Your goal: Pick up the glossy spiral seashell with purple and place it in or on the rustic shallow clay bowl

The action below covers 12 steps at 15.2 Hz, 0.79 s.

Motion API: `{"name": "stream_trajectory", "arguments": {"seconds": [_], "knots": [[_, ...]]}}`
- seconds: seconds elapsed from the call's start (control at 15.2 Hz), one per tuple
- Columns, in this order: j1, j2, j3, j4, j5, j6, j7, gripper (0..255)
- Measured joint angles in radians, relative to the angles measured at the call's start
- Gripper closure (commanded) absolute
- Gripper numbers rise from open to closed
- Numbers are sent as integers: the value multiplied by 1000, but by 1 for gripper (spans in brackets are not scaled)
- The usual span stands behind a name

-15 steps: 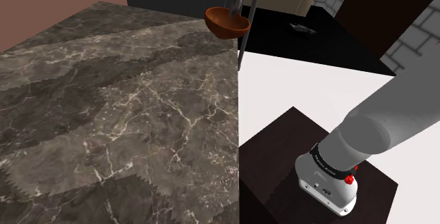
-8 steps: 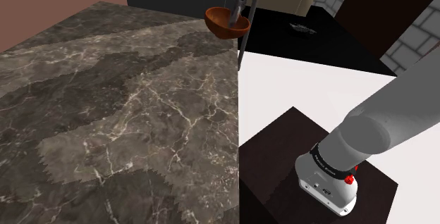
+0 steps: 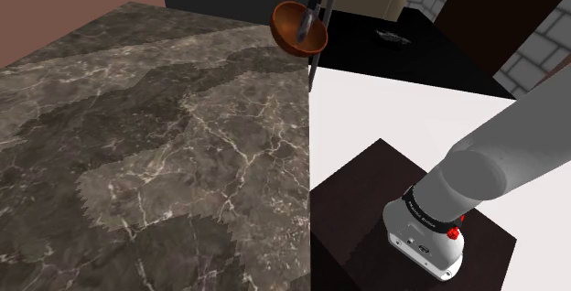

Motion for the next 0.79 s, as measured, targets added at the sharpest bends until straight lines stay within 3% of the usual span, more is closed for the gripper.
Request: {"name": "stream_trajectory", "arguments": {"seconds": [0.26,0.33,0.79], "knots": [[0,2,-2,-3,-2,2,0,255],[1,0,-1,-4,-2,3,2,0],[4,12,1,9,0,-18,2,0]]}}
